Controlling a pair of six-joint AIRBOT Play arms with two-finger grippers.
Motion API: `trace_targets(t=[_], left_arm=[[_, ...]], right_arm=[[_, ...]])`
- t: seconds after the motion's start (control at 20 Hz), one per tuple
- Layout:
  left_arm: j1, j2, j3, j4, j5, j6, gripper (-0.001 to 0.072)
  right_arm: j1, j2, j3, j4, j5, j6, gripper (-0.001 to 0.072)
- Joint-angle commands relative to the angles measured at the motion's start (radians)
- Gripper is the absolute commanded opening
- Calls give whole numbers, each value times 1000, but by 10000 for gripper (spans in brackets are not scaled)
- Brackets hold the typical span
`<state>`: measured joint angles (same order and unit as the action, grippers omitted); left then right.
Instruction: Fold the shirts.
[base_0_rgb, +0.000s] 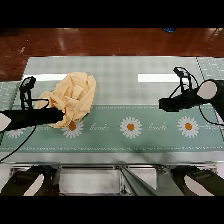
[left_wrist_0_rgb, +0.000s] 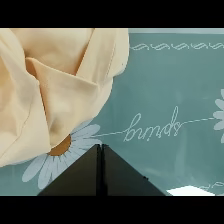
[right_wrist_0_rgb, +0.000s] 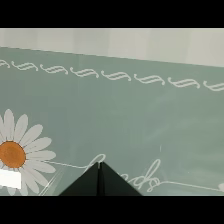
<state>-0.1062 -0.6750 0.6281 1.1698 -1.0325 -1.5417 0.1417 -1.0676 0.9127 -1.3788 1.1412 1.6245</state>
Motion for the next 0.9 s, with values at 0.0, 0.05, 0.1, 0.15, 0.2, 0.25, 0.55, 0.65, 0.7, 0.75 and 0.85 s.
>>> trace_targets(t=[0.0,0.05,0.1,0.15,0.2,0.25,0.55,0.65,0.7,0.75,0.85], left_arm=[[0,1,-1,0,0,0,16],[0,1,-1,0,0,0,16],[0,1,-1,0,0,0,16],[0,1,-1,0,0,0,17],[0,1,-1,0,1,0,16],[0,1,-1,0,1,0,16],[0,1,-1,0,3,0,17],[0,0,-1,0,3,0,17],[0,-2,0,1,6,1,19],[0,-7,0,2,16,1,52],[0,-27,0,21,85,30,497]], right_arm=[[0,0,0,0,0,0,21],[0,0,0,0,0,0,21],[0,0,0,0,0,0,21],[0,0,0,0,0,0,21],[0,0,0,0,0,0,21],[0,0,0,0,0,0,21],[0,0,0,1,-40,-2,21],[0,0,0,1,-96,-1,21],[0,-1,-1,-5,-105,-6,21],[0,-3,-1,-19,-118,-2,63],[0,-11,-1,-22,-119,-9,420]])
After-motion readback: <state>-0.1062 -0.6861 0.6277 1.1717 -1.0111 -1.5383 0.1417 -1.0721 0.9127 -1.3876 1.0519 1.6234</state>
